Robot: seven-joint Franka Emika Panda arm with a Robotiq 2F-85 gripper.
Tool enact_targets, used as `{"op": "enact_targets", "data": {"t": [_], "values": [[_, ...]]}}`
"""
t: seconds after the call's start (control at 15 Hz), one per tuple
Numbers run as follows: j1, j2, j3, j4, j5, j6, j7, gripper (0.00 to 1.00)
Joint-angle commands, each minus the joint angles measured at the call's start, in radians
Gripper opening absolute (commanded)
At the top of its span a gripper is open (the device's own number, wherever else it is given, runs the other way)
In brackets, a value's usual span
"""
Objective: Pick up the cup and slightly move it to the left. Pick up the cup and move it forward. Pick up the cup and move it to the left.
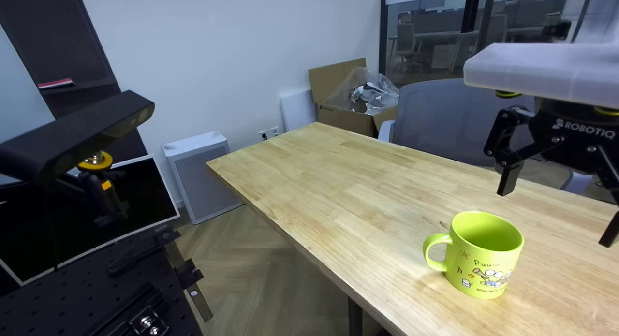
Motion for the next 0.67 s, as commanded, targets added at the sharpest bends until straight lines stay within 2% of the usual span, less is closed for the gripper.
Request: {"op": "enact_targets", "data": {"t": [0.0, 0.6], "values": [[-0.011, -0.001, 0.011, 0.001, -0.007, -0.002, 0.005, 1.0], [-0.011, 0.071, 0.008, 0.007, -0.015, 0.011, 0.019, 1.0]]}}
